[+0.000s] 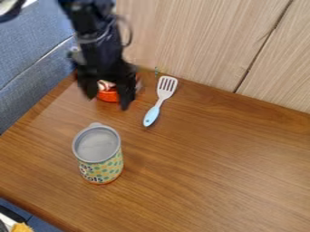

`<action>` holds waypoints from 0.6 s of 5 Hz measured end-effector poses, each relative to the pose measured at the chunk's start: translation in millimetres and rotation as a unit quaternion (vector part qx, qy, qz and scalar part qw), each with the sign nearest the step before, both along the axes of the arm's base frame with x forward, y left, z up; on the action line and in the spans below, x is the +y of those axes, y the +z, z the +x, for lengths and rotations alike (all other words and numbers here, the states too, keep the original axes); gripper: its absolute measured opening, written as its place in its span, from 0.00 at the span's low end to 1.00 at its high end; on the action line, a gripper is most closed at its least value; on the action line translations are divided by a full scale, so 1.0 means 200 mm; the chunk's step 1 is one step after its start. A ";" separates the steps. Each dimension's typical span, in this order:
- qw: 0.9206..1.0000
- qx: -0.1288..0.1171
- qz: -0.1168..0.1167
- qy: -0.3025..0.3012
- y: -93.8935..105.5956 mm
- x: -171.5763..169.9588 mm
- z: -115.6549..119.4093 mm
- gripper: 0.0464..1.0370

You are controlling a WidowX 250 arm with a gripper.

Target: Pushed the yellow can to the right of the blue spatula

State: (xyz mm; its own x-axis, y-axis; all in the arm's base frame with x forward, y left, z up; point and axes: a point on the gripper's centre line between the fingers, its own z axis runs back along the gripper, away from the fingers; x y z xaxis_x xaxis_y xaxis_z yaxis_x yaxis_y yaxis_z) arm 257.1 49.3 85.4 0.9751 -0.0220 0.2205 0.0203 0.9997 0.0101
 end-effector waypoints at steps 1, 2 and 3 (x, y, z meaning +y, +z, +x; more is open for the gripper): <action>1.000 0.021 0.001 0.003 -0.04 0.02 -0.16 0.96; 0.998 0.050 -0.001 0.033 -0.10 0.03 -0.32 0.96; 0.996 0.080 -0.003 0.047 -0.15 0.09 -0.41 0.96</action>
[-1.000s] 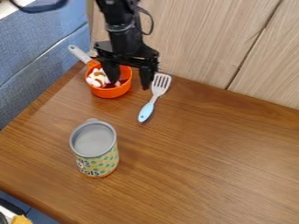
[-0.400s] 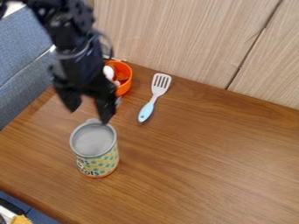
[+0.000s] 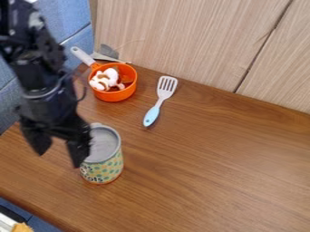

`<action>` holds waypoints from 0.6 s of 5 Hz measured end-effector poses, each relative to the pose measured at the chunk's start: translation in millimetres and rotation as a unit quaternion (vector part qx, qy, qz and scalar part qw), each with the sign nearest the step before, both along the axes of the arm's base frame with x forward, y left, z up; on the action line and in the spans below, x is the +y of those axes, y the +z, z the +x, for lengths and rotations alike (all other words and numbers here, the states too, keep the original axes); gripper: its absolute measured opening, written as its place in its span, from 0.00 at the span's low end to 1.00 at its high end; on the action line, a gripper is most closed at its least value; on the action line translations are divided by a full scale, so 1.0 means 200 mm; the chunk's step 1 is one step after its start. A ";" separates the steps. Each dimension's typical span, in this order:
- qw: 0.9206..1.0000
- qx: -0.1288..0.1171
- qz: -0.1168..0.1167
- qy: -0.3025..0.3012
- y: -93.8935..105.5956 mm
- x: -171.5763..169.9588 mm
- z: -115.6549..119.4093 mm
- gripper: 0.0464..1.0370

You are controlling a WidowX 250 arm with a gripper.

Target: Pushed the yellow can to the right of the blue spatula

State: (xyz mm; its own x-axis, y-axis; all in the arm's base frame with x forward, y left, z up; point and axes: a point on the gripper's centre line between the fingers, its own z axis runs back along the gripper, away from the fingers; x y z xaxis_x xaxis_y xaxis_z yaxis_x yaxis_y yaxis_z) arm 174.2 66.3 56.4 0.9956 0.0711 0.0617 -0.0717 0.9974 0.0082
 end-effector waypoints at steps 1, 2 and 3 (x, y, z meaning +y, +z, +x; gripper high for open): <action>0.999 0.037 -0.002 0.005 -0.09 0.05 -0.05 0.96; 0.998 0.067 -0.004 -0.017 -0.20 0.06 -0.05 0.96; 0.996 0.063 0.000 -0.056 -0.25 0.03 -0.01 0.96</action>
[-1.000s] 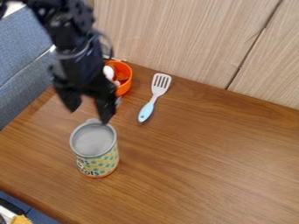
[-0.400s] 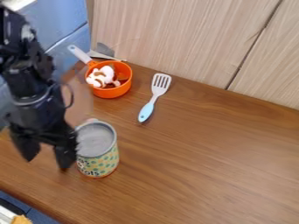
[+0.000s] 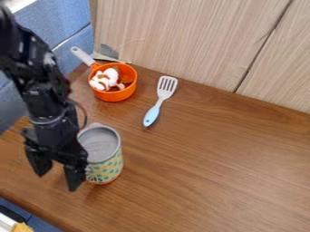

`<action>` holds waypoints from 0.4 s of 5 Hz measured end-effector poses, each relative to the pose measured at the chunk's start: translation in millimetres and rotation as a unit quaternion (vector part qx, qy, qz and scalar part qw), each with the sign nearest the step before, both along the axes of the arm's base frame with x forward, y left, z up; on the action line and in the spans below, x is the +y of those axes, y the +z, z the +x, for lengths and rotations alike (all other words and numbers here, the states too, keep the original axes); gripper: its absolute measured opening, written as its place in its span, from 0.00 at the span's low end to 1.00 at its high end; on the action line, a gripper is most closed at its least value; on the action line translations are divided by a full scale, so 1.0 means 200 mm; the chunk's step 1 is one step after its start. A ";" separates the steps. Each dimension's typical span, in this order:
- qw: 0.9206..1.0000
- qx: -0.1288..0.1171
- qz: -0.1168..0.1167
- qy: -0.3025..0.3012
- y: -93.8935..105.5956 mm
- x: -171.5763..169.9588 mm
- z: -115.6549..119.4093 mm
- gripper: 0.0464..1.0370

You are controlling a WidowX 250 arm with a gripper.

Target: Pushed the yellow can to the right of the blue spatula

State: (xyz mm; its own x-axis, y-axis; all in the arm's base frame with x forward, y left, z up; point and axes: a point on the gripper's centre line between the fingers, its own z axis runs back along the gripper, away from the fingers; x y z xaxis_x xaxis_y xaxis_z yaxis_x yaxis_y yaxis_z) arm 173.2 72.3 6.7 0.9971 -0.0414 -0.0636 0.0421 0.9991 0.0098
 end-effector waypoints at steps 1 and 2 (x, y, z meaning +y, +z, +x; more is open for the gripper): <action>0.999 0.007 0.009 -0.035 -0.03 -0.04 0.05 0.96; 0.998 0.007 0.001 -0.060 -0.05 -0.06 0.08 0.96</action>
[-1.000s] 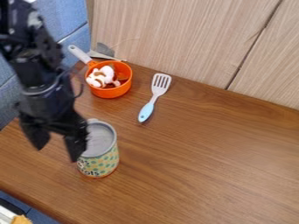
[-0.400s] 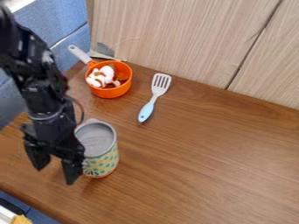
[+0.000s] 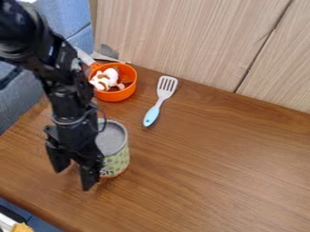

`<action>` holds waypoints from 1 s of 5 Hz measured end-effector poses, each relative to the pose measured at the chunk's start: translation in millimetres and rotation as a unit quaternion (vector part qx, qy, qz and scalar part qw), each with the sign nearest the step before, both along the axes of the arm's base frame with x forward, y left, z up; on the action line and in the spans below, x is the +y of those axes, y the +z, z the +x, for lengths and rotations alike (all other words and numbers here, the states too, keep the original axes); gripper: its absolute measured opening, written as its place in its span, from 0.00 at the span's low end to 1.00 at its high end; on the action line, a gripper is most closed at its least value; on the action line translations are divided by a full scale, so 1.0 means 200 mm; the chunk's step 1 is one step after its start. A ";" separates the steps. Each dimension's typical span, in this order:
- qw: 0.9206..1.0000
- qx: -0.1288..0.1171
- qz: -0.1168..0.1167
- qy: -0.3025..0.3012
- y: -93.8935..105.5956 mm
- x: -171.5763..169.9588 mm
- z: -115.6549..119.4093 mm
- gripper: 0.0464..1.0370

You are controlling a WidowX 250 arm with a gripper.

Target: Pushed the yellow can to the right of the blue spatula

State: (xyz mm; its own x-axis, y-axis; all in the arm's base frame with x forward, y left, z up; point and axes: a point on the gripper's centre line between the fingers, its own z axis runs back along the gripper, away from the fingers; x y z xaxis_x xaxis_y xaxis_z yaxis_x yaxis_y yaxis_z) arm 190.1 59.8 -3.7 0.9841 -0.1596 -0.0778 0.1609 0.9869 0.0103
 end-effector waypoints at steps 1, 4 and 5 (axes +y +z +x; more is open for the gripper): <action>0.999 0.006 -0.016 -0.027 -0.02 -0.03 0.04 0.96; 0.993 -0.019 -0.046 -0.103 -0.01 -0.19 0.20 0.96; 0.990 -0.029 -0.061 -0.126 -0.01 -0.27 0.25 0.96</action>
